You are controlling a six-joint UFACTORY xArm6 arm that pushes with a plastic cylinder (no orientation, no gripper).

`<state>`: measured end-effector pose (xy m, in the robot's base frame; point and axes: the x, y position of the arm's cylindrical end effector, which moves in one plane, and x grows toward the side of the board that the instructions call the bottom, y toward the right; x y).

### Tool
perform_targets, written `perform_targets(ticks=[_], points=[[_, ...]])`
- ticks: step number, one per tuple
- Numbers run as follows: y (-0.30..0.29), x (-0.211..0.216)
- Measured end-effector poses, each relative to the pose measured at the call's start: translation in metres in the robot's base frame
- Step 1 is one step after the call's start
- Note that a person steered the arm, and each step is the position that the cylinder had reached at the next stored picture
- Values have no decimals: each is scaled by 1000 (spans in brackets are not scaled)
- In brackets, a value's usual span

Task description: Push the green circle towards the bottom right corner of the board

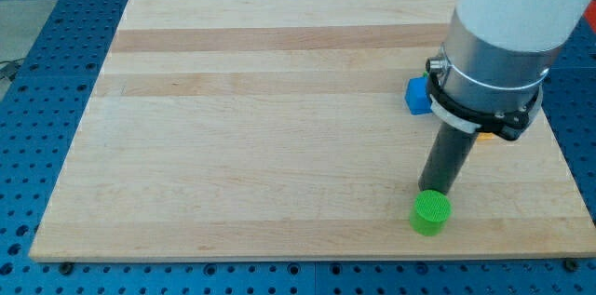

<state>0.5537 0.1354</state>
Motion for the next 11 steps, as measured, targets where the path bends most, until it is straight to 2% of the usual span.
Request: perform_targets(ticks=[2, 3, 4, 5, 7, 11], points=[[-57, -5], [-64, 19], [-61, 63], [-58, 56], [7, 29], [45, 29]])
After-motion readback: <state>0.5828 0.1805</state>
